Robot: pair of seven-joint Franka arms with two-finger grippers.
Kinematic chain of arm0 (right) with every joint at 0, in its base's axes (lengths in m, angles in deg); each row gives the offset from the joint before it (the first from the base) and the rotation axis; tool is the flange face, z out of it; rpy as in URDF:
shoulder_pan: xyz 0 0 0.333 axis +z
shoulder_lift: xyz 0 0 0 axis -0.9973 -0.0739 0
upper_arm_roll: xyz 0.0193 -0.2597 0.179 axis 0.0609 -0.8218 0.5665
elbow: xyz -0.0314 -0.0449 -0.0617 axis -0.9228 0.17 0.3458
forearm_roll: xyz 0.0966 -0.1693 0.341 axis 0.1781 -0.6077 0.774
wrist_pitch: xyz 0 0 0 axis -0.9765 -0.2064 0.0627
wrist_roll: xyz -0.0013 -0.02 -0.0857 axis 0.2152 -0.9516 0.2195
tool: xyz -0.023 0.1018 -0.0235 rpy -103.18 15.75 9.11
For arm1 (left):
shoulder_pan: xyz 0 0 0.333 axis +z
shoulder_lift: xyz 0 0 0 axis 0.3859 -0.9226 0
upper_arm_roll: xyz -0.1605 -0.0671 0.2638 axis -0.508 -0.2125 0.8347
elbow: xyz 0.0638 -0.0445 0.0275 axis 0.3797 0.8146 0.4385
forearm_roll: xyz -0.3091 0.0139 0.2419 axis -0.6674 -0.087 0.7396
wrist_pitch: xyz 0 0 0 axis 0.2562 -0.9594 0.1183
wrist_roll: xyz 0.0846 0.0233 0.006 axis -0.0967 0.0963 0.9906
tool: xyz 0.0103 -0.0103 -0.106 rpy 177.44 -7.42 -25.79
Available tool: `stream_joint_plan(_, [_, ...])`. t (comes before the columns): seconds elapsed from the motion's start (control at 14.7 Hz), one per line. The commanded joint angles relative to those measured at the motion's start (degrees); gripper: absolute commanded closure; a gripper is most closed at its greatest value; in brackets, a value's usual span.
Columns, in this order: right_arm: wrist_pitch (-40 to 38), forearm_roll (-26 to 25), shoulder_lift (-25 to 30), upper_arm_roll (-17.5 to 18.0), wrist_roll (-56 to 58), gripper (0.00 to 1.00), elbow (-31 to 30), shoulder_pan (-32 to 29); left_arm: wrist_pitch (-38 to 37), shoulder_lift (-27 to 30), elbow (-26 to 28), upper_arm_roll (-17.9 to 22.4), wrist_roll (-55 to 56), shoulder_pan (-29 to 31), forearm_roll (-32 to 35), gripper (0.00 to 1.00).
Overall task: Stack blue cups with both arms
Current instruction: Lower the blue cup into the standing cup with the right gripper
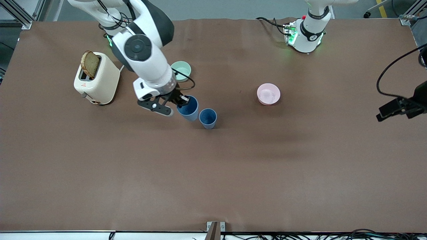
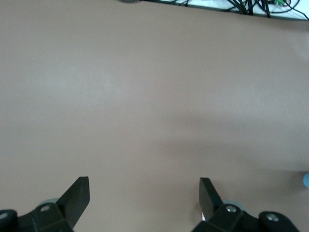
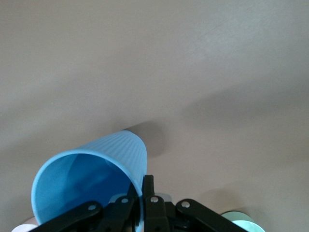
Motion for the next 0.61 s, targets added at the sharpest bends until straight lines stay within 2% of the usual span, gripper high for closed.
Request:
stream_joint_plan(0.0, [2.04,-3.9,-2.5,1.21,-4.64,1.0,0.87,0.76,1.62,4.3,6.9,-0.06,0.6,-0.24,-0.67,0.0])
stream_joint_plan(0.2, [3.45,-6.89,-5.4,1.3,-7.72,1.0,0.87,2.61,6.45,8.96,14.11,-0.07,0.43,-0.42,-0.58,0.0])
stream_joint_plan(0.34, [3.98,-8.74,-6.2,1.3,-8.79,1.0,1.04,2.44,6.38,8.97,13.61,-0.07,-0.01,-0.59,-0.23,0.0])
stream_joint_plan(0.54, [4.68,-8.75,-8.39,1.3,-9.05,1.0,1.04,3.49,6.03,8.62,11.15,-0.77,0.42,-0.68,0.65,0.0])
